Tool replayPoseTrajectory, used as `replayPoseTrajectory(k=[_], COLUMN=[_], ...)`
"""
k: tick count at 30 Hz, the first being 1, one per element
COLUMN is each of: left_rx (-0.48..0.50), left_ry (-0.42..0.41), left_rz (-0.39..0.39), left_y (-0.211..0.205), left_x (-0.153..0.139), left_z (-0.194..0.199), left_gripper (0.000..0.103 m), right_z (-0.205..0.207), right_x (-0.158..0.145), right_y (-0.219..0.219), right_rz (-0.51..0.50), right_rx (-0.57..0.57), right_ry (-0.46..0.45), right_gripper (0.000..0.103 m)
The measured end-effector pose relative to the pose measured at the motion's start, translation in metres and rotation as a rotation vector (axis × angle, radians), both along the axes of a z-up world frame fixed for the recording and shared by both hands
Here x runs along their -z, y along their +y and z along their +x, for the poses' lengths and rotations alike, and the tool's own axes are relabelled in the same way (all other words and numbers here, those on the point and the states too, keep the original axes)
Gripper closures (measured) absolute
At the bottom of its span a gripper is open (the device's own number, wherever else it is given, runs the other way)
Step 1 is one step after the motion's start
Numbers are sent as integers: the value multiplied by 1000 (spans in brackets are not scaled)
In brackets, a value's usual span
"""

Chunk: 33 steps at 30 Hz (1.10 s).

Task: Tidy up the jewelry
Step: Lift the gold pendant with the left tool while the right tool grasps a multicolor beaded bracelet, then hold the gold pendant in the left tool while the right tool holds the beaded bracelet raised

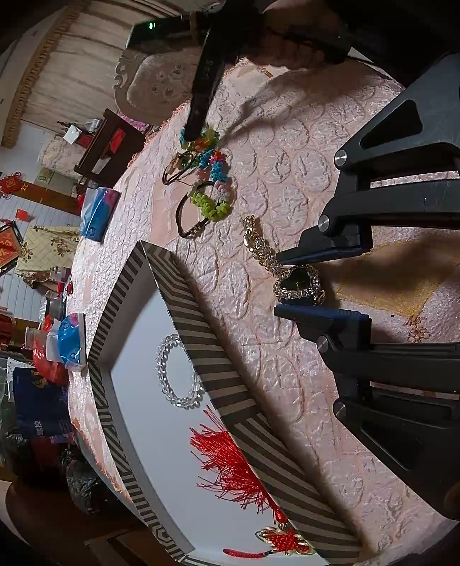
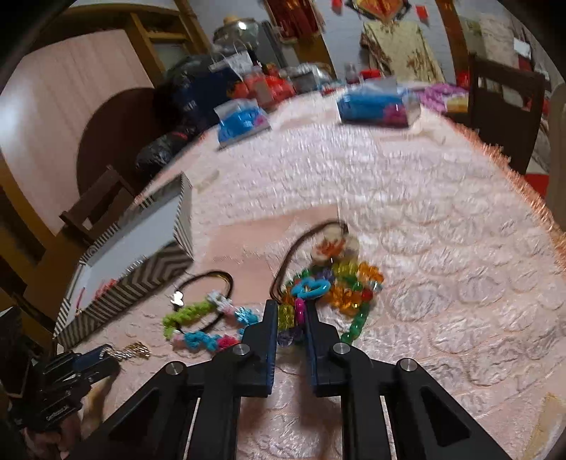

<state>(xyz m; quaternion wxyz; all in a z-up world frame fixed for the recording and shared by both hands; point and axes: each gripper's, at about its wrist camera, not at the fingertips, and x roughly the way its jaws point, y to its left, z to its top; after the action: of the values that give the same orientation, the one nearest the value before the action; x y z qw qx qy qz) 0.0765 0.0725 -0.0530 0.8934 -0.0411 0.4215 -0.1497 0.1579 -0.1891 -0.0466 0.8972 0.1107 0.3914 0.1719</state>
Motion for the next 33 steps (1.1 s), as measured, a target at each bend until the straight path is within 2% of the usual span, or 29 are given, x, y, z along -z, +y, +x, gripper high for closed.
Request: replayPoseTrajectory(k=[4,10,13,16,17,20,27,33], left_rx=[0,-1,0,-1,-3,25,25,18], left_ry=[0,-1,-1,-3,-13,-42,-97,-133], left_rz=[1,4,5,8,15,28,-21,-14], left_y=[0,0,1,1,1,-2,0,-7], left_x=[0,0,0,0,-1,-8,-42,-66], left_z=[0,0,1,0,-1,-11,-35,-48], left_gripper=[82,82,82,82,85,85,85,85], right_z=[-13,-29,-40,-48,-51,-57,-66,-75], right_x=[-17,-41,-52,-57,-57,-55,-52,-54], right_y=[-13,-48,-57,-56,-53,-45,-21,-11], right_rz=[42,191,232,214,188,118,-9,-45], right_rx=[15,65,63,60,59,54,26,10], right_ry=[-51,-112,-134,-139,-134,-122,-116,-142], right_gripper=[95,95,95,95,95,95,95,95])
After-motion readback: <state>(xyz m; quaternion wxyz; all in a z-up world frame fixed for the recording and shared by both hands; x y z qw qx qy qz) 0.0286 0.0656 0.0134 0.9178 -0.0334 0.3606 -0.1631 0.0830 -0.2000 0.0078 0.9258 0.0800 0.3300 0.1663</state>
